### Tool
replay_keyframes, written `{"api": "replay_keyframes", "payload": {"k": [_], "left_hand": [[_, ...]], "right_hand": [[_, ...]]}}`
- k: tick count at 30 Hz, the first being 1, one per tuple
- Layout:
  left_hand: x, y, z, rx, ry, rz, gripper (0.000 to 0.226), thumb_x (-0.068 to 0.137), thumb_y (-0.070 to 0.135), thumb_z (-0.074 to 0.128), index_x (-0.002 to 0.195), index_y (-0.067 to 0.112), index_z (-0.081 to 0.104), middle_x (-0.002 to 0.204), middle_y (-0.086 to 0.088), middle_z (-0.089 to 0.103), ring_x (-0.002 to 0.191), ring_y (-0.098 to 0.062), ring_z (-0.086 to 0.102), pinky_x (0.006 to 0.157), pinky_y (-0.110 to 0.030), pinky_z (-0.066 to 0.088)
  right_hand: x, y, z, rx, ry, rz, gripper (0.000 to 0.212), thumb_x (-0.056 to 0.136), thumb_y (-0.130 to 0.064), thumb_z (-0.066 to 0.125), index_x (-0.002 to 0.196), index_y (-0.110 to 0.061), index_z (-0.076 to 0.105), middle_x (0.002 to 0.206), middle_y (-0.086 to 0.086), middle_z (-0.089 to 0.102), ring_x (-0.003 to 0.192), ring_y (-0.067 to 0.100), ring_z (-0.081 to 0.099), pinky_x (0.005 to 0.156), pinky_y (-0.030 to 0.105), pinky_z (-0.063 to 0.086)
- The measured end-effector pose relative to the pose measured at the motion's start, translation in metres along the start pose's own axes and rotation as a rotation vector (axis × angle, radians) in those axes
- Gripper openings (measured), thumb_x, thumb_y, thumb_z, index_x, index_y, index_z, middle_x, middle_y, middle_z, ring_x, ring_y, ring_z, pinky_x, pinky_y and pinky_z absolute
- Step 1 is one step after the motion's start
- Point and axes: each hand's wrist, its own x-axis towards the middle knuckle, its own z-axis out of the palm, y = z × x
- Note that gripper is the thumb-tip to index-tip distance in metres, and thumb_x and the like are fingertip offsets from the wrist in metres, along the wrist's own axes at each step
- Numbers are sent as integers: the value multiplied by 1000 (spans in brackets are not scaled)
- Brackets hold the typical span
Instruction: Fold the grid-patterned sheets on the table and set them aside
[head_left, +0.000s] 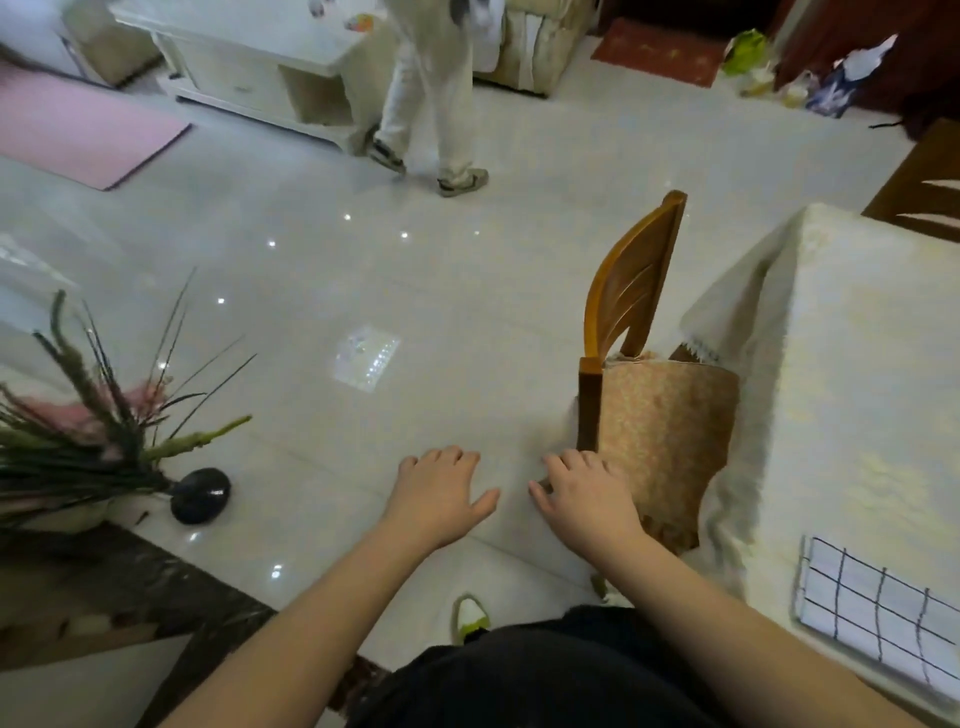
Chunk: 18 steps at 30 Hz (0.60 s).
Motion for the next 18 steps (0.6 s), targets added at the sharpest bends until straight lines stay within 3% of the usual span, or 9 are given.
{"api": "replay_keyframes", "payload": {"k": [5, 11, 15, 18], "left_hand": [[6, -26, -7, -34, 13, -40, 63, 91, 63, 33, 141, 26, 41, 139, 1, 49, 128, -21, 46, 101, -40, 37], [34, -52, -21, 5, 54, -50, 85, 76, 66, 7, 141, 24, 42, 136, 0, 52, 124, -22, 49, 100, -41, 37], [77, -67, -35, 0, 22, -47, 66, 92, 61, 27, 146, 24, 35, 145, 1, 44, 132, -20, 41, 108, -42, 30], [106, -77, -53, 3, 7, -53, 64, 94, 60, 29, 148, 24, 30, 152, 1, 37, 139, -19, 32, 113, -43, 24]], "right_hand": [[25, -18, -7, 12, -42, -53, 50, 100, -50, 32, 141, -22, 42, 137, 1, 52, 127, 20, 46, 106, 38, 36], [70, -34, -16, -67, -25, -79, 48, 100, -49, 32, 135, -20, 47, 130, 2, 57, 120, 23, 51, 102, 39, 37], [115, -36, -24, -49, -1, -95, 54, 98, -51, 27, 137, -20, 48, 130, 1, 57, 120, 22, 52, 101, 37, 38], [156, -35, -36, -10, -12, -111, 53, 100, -49, 31, 142, -19, 42, 138, 3, 52, 126, 23, 47, 104, 38, 37]]}}
